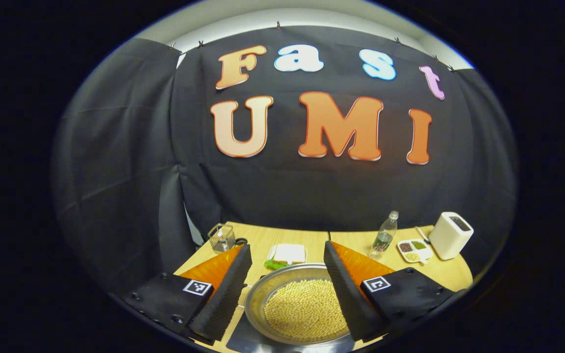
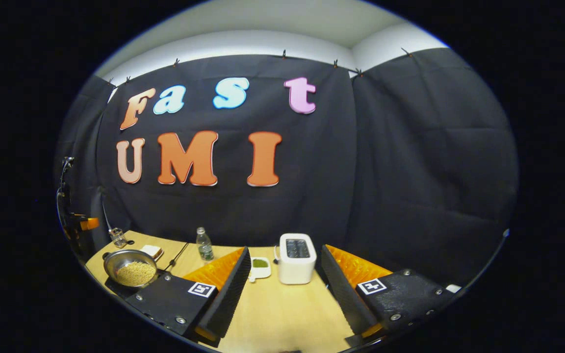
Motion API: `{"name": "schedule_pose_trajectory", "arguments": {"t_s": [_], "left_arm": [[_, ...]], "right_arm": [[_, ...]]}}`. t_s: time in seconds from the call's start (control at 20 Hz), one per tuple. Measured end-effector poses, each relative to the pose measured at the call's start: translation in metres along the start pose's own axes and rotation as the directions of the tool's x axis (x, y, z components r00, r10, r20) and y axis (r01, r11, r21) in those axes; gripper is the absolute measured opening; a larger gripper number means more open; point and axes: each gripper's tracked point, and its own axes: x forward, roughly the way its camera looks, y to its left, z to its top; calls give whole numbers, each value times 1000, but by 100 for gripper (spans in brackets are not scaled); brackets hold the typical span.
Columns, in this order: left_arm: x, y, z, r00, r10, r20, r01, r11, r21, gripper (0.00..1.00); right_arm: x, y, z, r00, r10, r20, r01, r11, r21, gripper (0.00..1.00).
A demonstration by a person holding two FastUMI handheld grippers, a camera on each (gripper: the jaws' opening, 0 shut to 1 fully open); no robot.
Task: First push the handle of the pot to place it horizontally, then grasp the pot with both hands and set it on the induction cooktop.
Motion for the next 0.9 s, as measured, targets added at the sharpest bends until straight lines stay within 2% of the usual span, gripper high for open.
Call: {"name": "schedule_pose_trajectory", "arguments": {"t_s": [0.2, 0.3, 0.35, 0.4, 0.45, 0.5, 0.55, 0.6, 0.65, 0.7, 0.8, 0.9], "left_arm": [[-27, -14, 70, 991, -19, 131, 22, 1000, -17, 96], [-43, -21, 104, 979, -34, 200, 40, 999, -26, 96], [-52, -23, 125, 970, -46, 238, 55, 998, -29, 100], [-61, -28, 144, 958, -60, 281, 72, 997, -36, 96], [-70, -32, 162, 945, -71, 320, 89, 995, -42, 100], [-80, -36, 179, 931, -79, 356, 102, 994, -47, 100], [-90, -38, 192, 920, -85, 383, 113, 992, -50, 96], [-102, -40, 203, 910, -90, 405, 120, 992, -50, 100], [-113, -42, 217, 895, -92, 436, 126, 991, -50, 95], [-123, -45, 231, 878, -95, 469, 135, 990, -51, 92], [-142, -48, 257, 842, -102, 530, 158, 986, -61, 100], [-154, -51, 269, 823, -107, 558, 180, 981, -77, 98]], "right_arm": [[-17, -41, 55, 993, -52, 103, 61, 994, -86, 90], [-24, -45, 76, 990, -50, 128, 61, 994, -89, 90], [-29, -47, 88, 989, -39, 144, 52, 995, -88, 91], [-34, -47, 99, 986, -28, 165, 43, 995, -89, 91], [-38, -47, 110, 982, -19, 186, 37, 995, -95, 92], [-40, -46, 121, 979, -11, 206, 32, 994, -103, 92], [-43, -44, 132, 975, -3, 221, 28, 993, -112, 95], [-46, -42, 141, 972, 5, 236, 23, 993, -117, 93], [-49, -40, 151, 968, 14, 251, 16, 993, -118, 92], [-53, -37, 161, 963, 23, 268, 8, 993, -116, 96], [-57, -29, 177, 956, 39, 291, -8, 994, -109, 93], [-60, -25, 191, 950, 51, 307, -20, 995, -101, 95]]}}
